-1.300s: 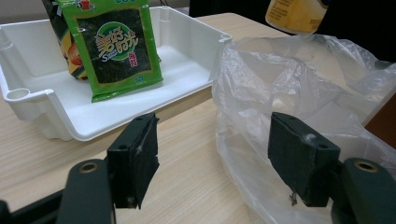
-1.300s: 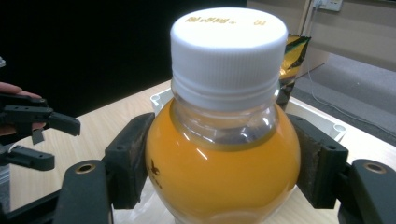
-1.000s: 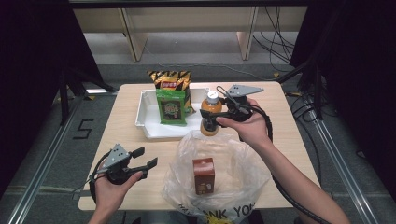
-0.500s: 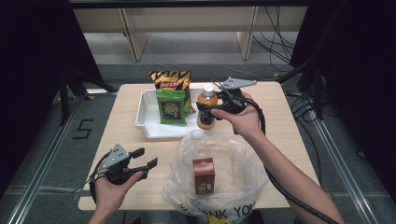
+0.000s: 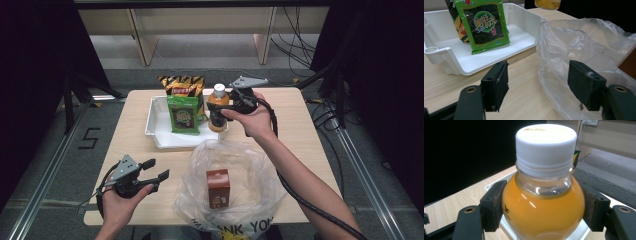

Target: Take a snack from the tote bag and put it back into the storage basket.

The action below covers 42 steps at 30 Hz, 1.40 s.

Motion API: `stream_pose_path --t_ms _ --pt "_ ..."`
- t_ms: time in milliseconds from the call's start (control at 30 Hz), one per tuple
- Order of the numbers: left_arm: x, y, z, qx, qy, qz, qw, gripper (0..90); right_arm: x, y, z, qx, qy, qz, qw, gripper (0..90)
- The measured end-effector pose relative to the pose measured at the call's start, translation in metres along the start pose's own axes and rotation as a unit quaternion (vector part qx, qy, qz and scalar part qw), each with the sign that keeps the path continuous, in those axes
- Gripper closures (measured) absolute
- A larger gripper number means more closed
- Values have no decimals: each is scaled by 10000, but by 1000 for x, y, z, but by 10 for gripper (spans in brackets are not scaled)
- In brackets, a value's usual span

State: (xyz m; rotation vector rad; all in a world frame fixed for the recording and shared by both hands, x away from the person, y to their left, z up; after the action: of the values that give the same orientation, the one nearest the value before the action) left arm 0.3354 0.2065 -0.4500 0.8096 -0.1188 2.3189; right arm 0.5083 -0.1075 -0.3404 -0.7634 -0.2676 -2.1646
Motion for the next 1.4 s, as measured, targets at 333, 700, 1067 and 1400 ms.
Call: stream_pose_path --t_ms 333,700,1067,1400 --pt "0 -1 0 16 38 -17 10000 327 -18 9 5 41 -115 -34 9999 312" --pt "1 -2 0 10 35 -23 10000 326 -39 16 5 -161 -179 -6 9997 311" --pt "2 -3 -1 4 32 46 10000 325 -50 21 11 -75 -256 -100 9996 311" --pt "1 -2 -1 61 23 -34 10000 325 -66 27 6 -299 -327 -161 9989 311"
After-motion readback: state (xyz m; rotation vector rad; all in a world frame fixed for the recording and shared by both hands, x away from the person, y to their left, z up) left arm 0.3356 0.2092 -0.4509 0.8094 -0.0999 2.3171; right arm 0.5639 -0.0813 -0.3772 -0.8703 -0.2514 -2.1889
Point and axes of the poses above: each handheld gripper's, and its own axes: x roughly backward along the jaws, z roughly out of its top, y roughly to its right, the point moved 1 cm from there along -x, roughly forward along the jaws, and after that the axes turned 14 degrees about -y, right-handed, at the moved point
